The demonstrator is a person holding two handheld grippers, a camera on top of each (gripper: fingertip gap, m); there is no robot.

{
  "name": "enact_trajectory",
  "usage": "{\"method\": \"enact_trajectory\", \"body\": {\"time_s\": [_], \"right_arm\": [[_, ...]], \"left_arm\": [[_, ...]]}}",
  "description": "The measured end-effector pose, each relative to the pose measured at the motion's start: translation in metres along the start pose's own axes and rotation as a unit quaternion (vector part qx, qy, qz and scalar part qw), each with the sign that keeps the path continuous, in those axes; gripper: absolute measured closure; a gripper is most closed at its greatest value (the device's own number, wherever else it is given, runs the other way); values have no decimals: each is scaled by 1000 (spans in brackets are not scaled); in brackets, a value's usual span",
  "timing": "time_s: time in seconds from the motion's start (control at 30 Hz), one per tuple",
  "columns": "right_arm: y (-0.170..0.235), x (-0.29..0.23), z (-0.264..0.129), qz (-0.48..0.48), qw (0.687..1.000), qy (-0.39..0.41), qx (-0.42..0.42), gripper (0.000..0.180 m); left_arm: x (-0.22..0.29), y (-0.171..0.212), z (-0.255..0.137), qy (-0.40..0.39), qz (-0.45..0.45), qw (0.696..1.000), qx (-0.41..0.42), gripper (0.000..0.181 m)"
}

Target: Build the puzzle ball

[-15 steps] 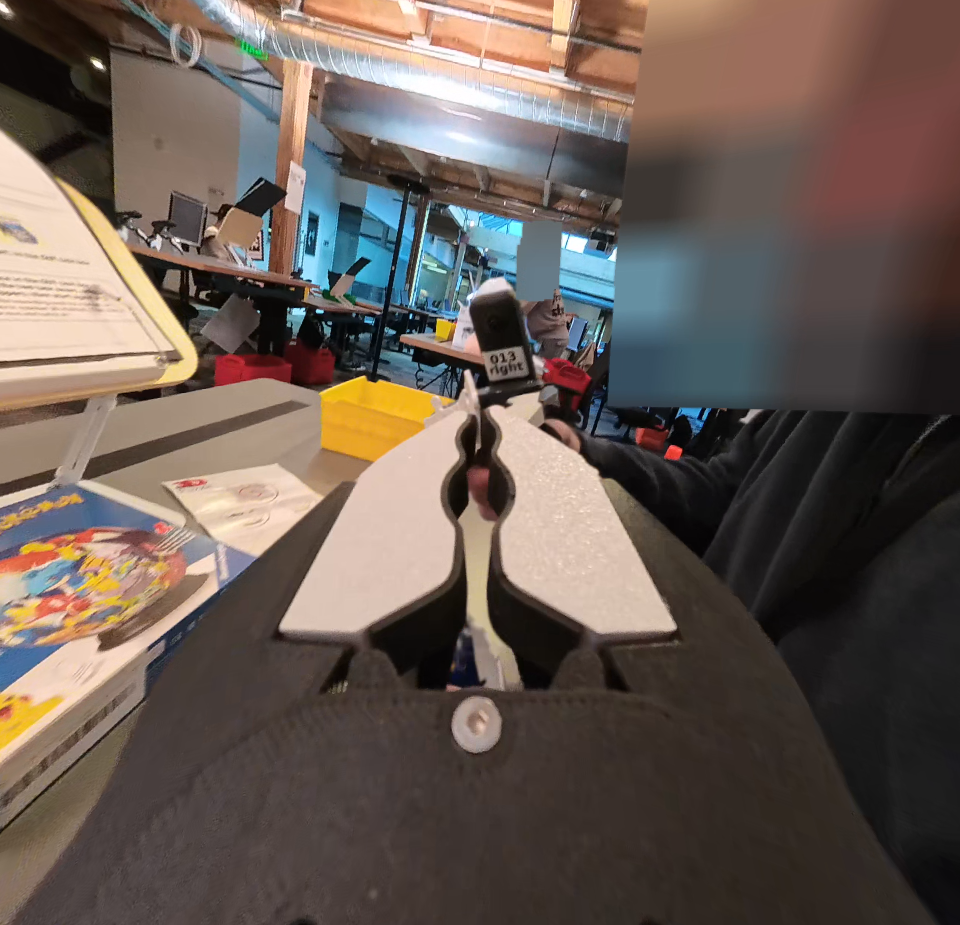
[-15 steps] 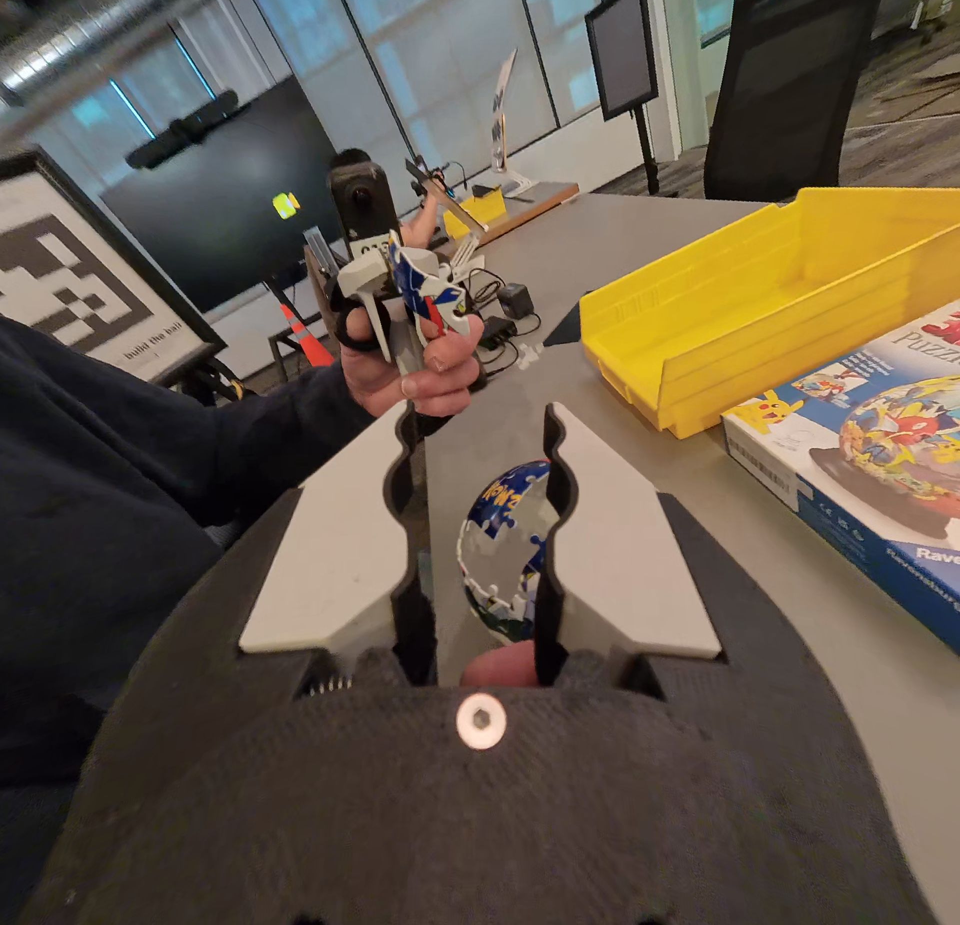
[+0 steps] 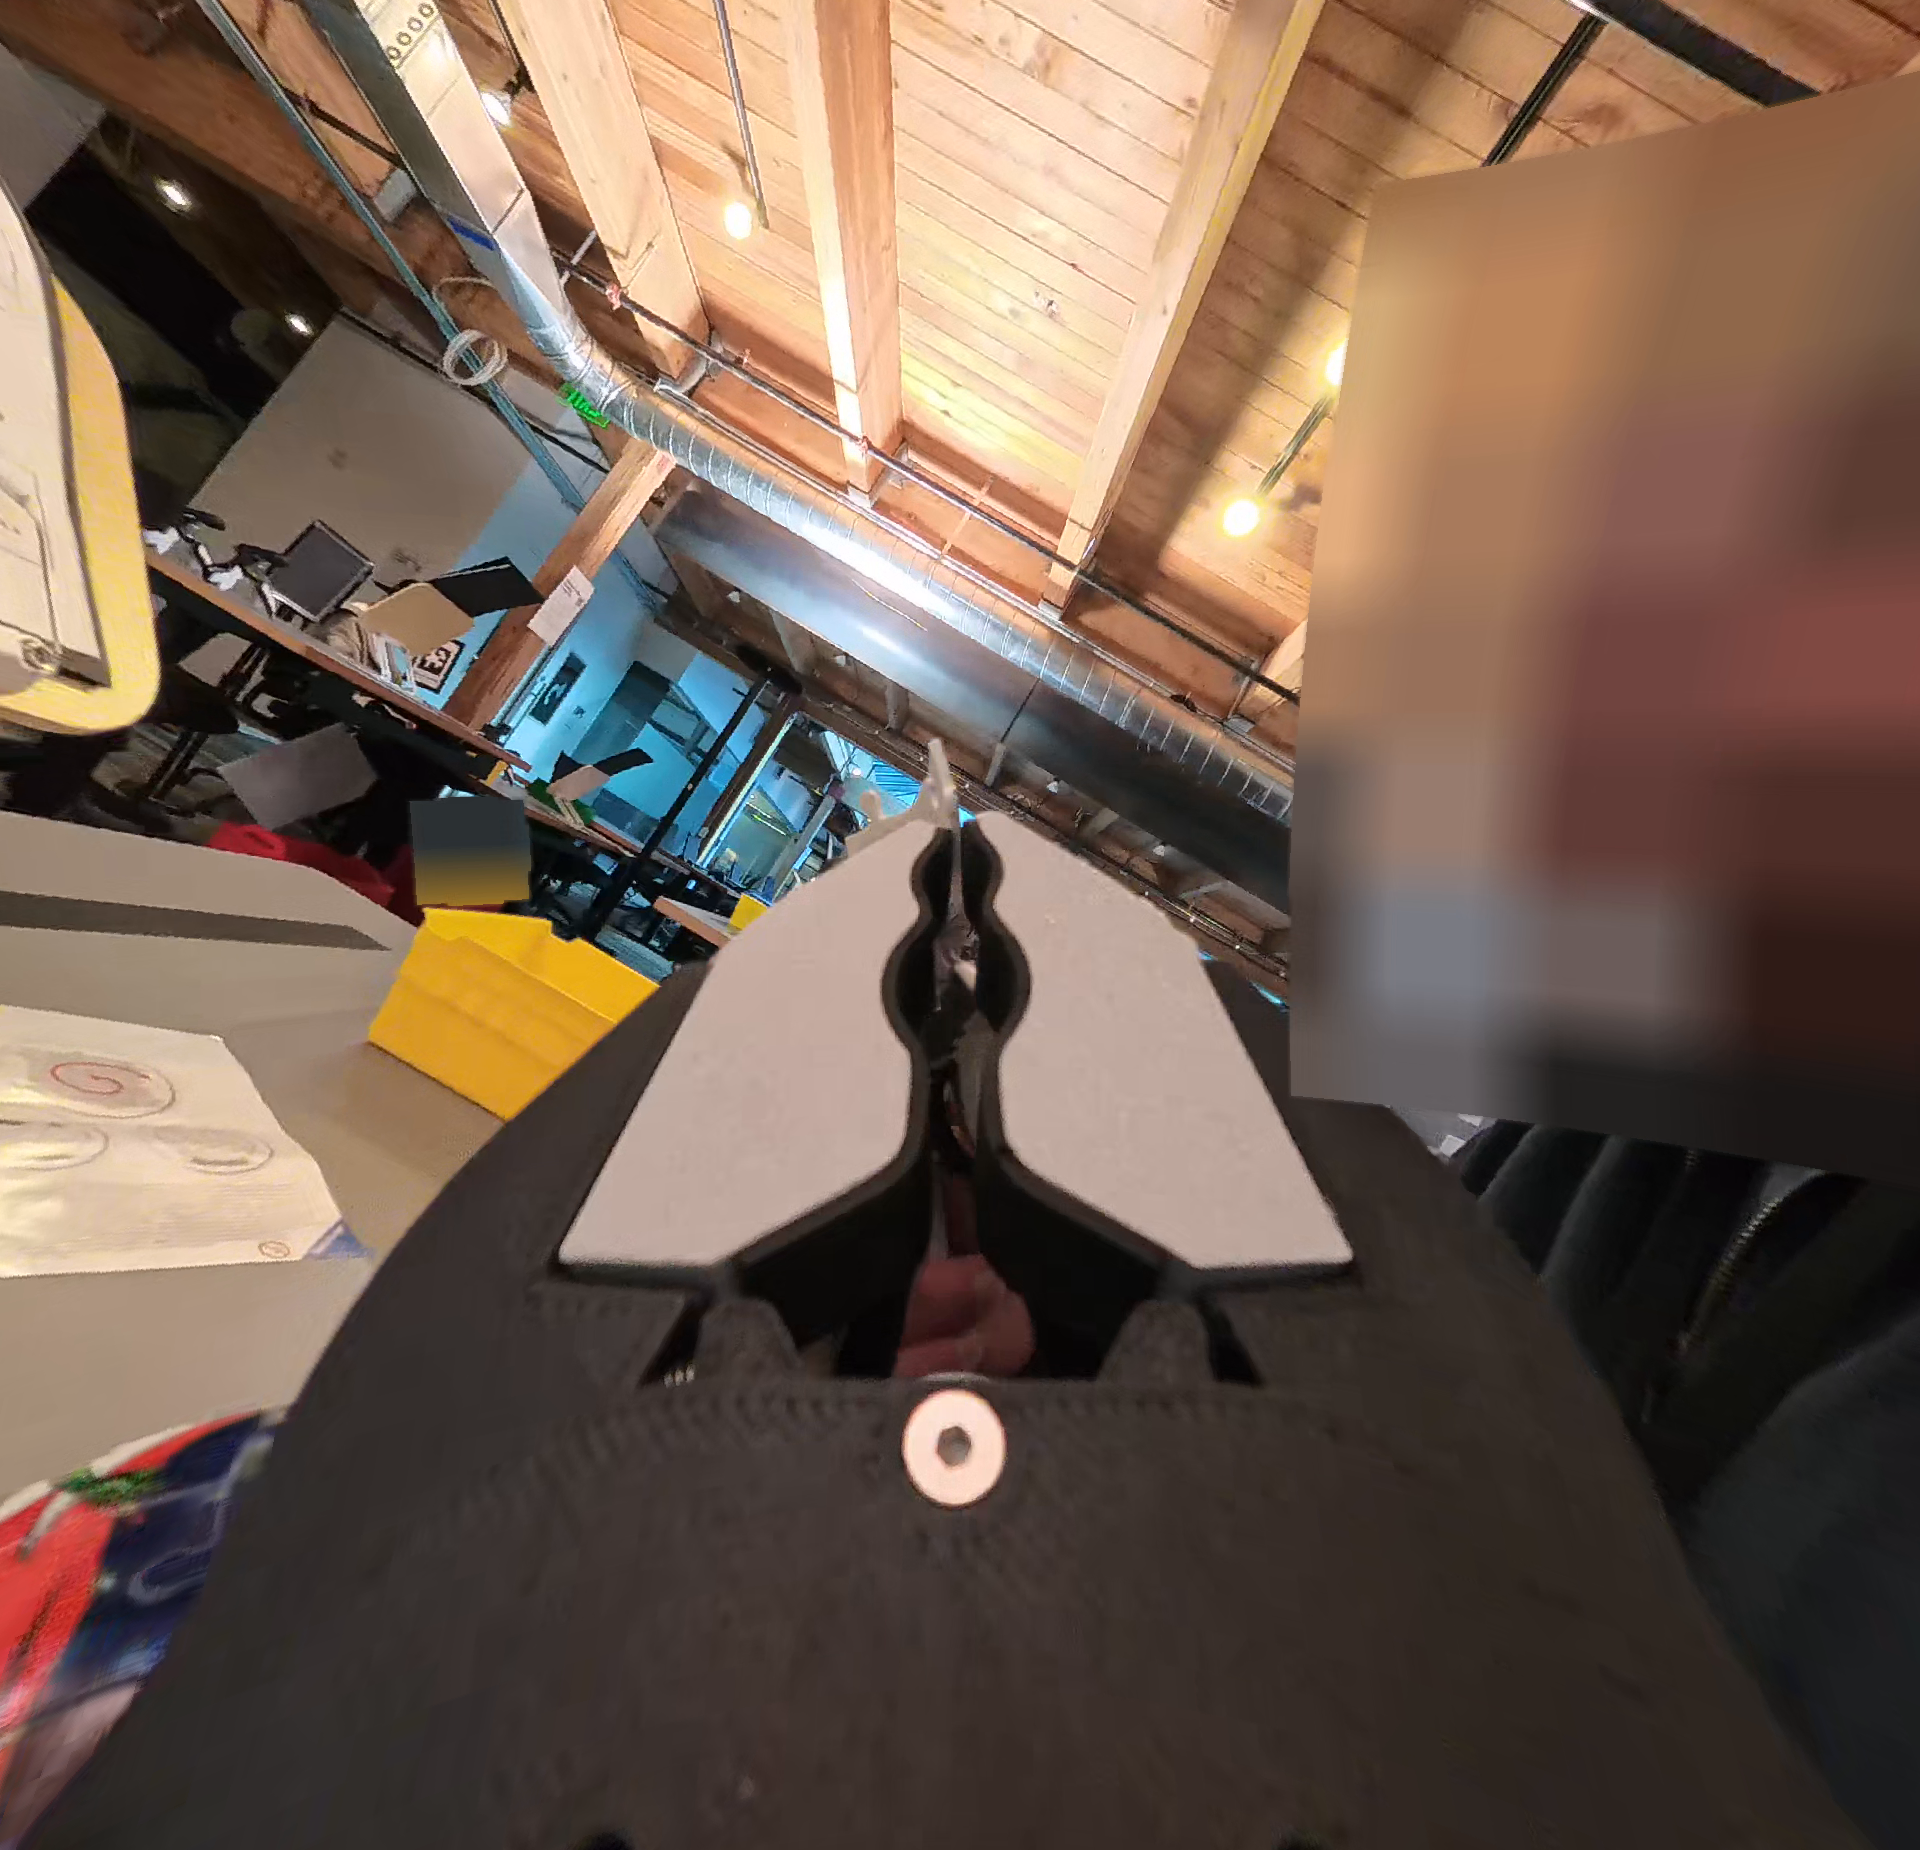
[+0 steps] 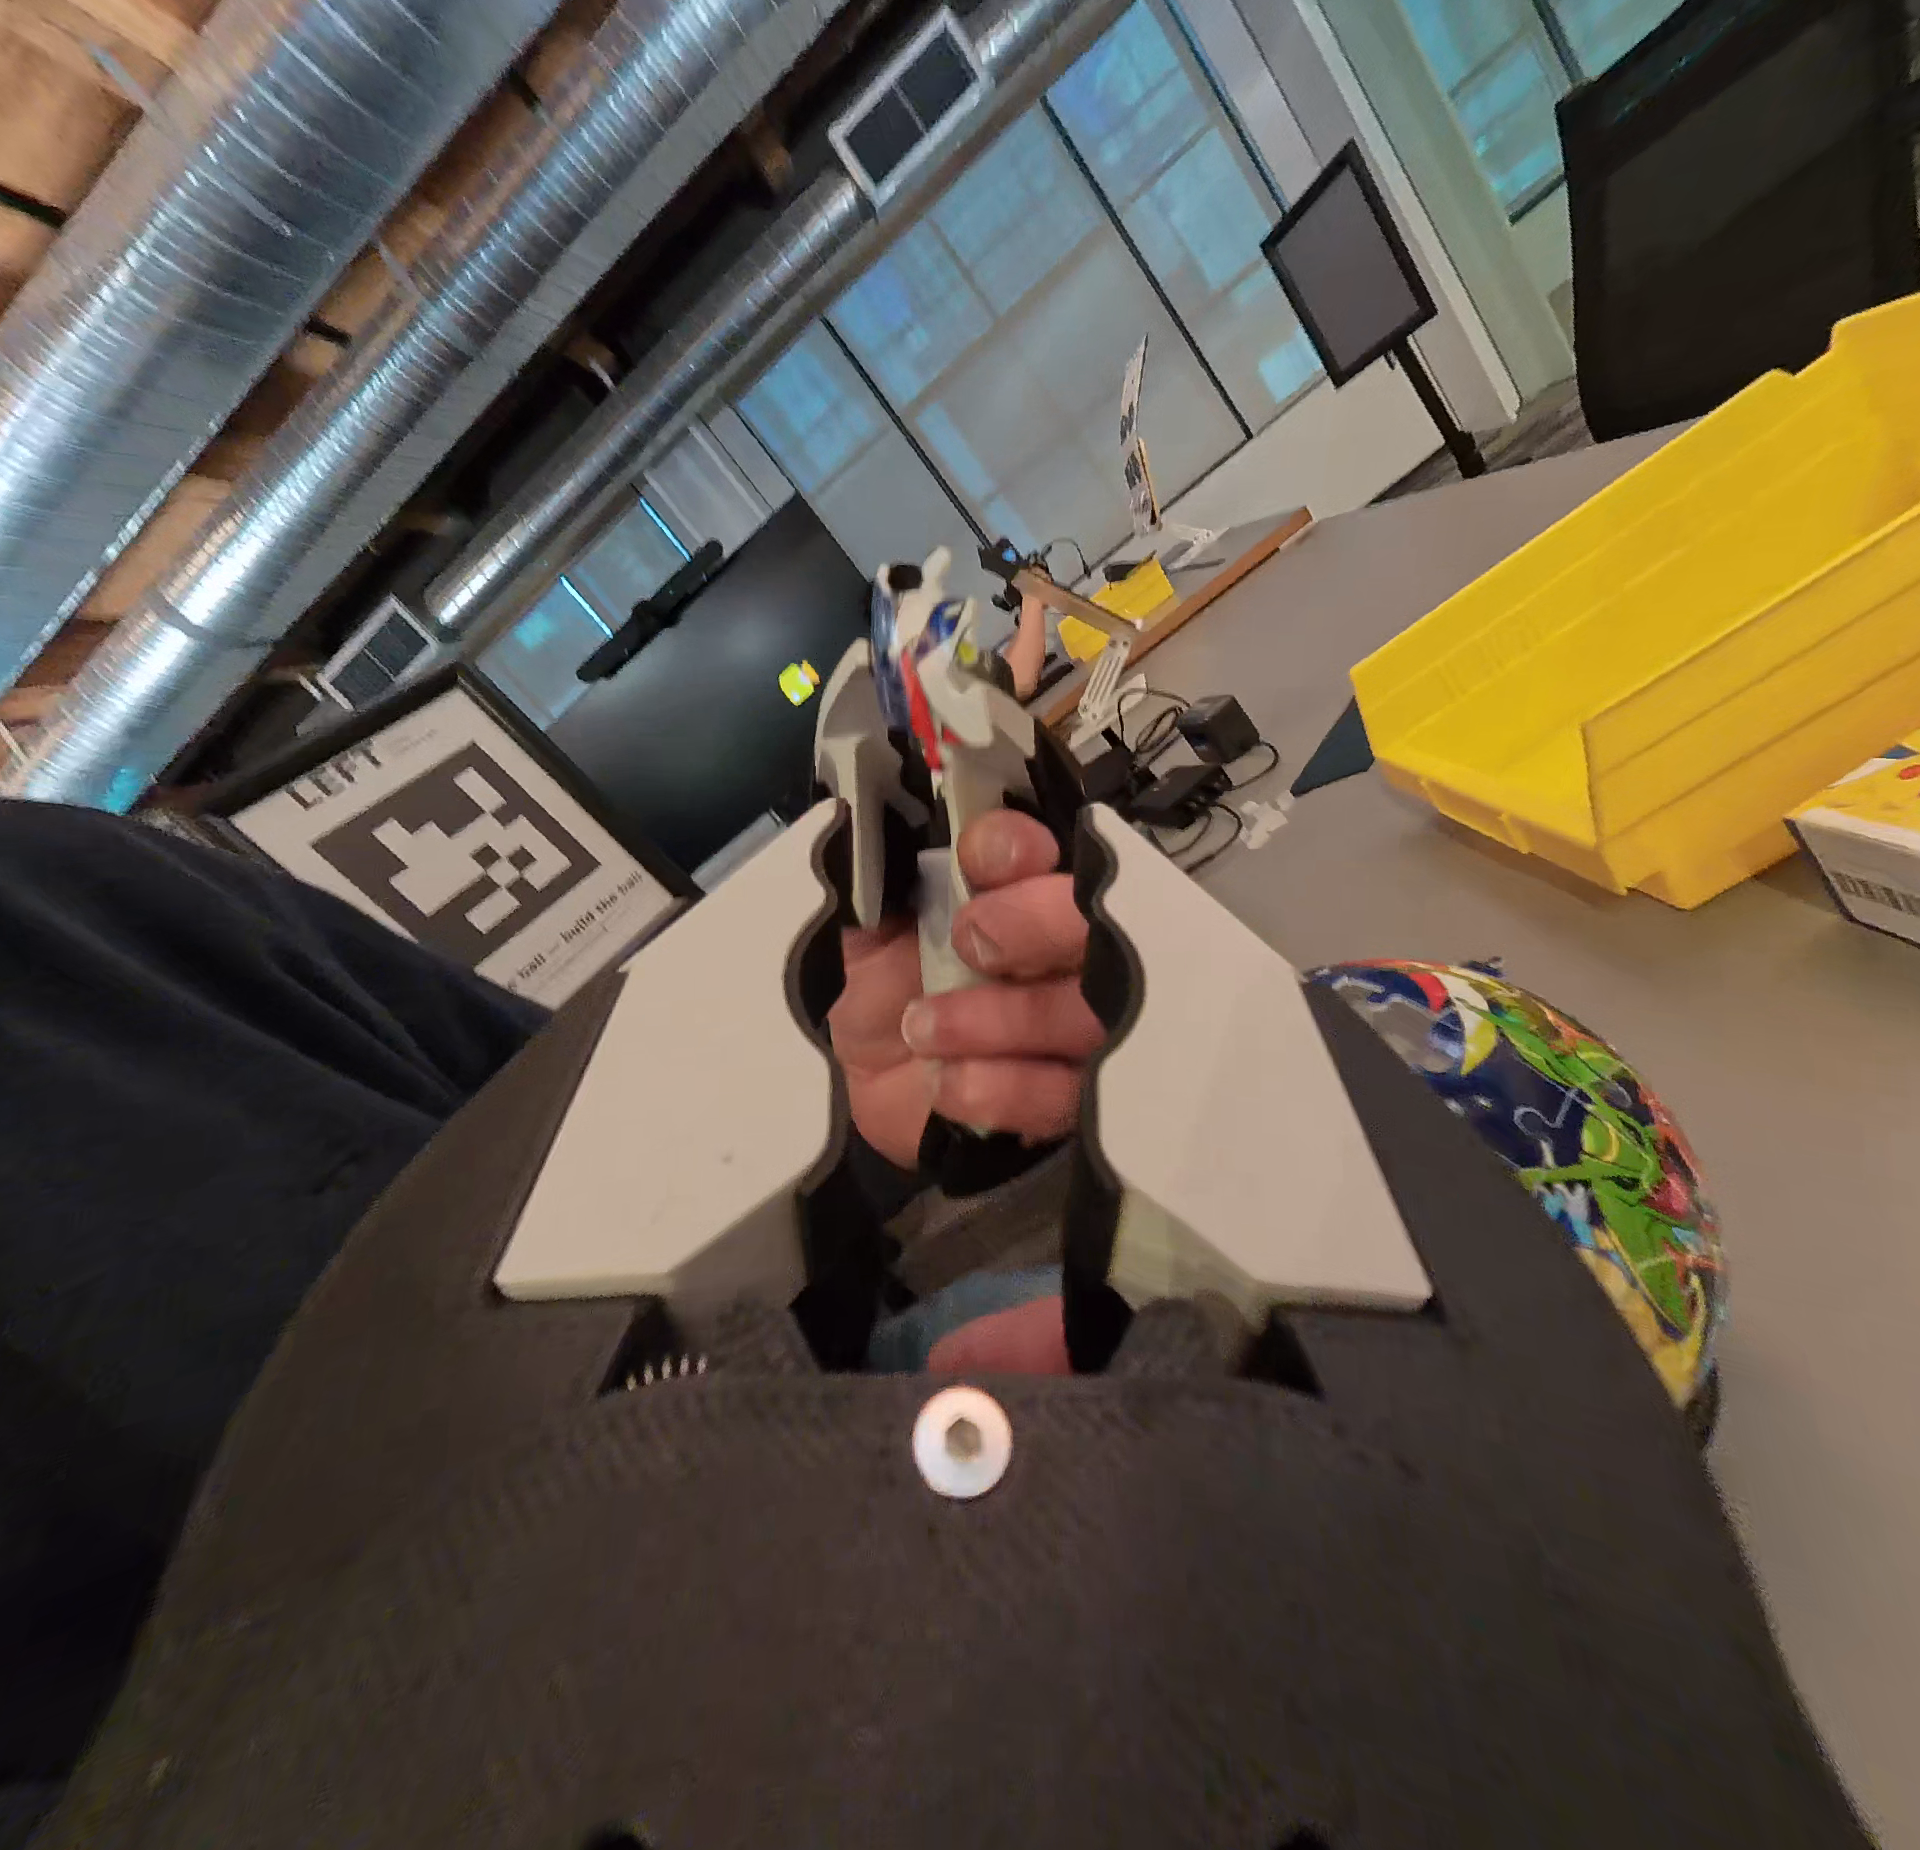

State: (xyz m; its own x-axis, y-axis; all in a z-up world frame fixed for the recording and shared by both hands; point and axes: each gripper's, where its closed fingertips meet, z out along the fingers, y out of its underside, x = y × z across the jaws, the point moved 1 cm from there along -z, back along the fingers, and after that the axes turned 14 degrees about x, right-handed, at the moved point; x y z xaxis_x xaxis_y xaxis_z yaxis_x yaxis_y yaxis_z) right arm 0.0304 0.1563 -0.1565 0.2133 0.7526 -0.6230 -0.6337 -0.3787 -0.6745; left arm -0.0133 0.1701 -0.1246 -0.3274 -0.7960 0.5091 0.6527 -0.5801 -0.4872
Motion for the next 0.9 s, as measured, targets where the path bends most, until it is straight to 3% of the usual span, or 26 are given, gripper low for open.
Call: {"method": "enact_trajectory", "body": {"time_s": [0.27,0.4,0.6,0.9], "right_arm": [[-19,-1,-6,18,999,-9,35,138],[-35,3,-17,-23,999,4,32,136],[-26,5,-24,-92,995,12,-48,135],[19,6,-21,-101,981,-22,-164,139]], "left_arm": [[2,12,13,9,-5,1000,-17,179],[1,13,13,-3,9,995,-95,180],[-5,19,-10,-68,15,974,-215,180],[-6,45,-26,-81,-14,942,-326,179]]}}
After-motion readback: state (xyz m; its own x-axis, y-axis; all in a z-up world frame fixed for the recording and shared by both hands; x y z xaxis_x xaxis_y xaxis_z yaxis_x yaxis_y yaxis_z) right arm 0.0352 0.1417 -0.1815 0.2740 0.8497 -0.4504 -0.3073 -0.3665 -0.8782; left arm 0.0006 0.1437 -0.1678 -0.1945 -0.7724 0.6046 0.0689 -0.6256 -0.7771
